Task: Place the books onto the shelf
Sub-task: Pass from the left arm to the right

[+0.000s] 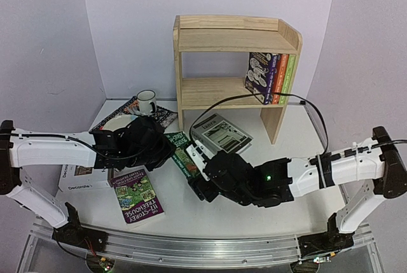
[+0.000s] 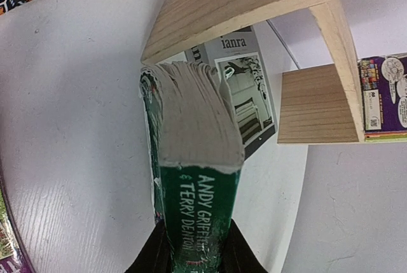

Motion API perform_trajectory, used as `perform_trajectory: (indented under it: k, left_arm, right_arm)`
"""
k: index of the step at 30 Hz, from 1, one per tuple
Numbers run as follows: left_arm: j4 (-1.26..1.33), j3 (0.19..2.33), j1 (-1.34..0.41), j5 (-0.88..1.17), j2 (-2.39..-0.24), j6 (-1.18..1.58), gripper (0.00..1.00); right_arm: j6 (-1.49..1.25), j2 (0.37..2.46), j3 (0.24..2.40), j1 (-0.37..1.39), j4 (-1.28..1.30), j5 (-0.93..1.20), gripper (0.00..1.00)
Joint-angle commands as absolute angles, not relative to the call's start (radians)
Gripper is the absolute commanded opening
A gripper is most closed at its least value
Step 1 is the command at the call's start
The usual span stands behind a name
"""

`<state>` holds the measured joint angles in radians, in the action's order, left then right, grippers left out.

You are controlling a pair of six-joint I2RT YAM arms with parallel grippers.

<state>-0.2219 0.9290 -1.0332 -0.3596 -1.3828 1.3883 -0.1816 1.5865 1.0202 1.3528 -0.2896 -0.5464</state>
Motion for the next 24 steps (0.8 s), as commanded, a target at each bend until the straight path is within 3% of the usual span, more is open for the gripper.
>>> perform_trajectory:
  k: [1, 19, 24]
  left_arm:
    - [-0.188, 1.011, -1.036, -0.391, -1.377, 1.43, 0.0]
    - [-0.188, 1.001, -1.035, -0.398, -1.353, 1.427, 0.0]
    - [-0.188, 1.0, -1.036, -0.391, -1.35, 1.431, 0.0]
  right_arm:
    - [-0.101, 1.649, 1.072, 1.366, -0.327, -0.665, 0.68]
    - [-0.108, 1.81, 1.142, 1.368, -0.373, -0.692, 0.65]
    - [-0.117, 1.84, 1.153, 1.367, -0.375, -0.74, 0.56]
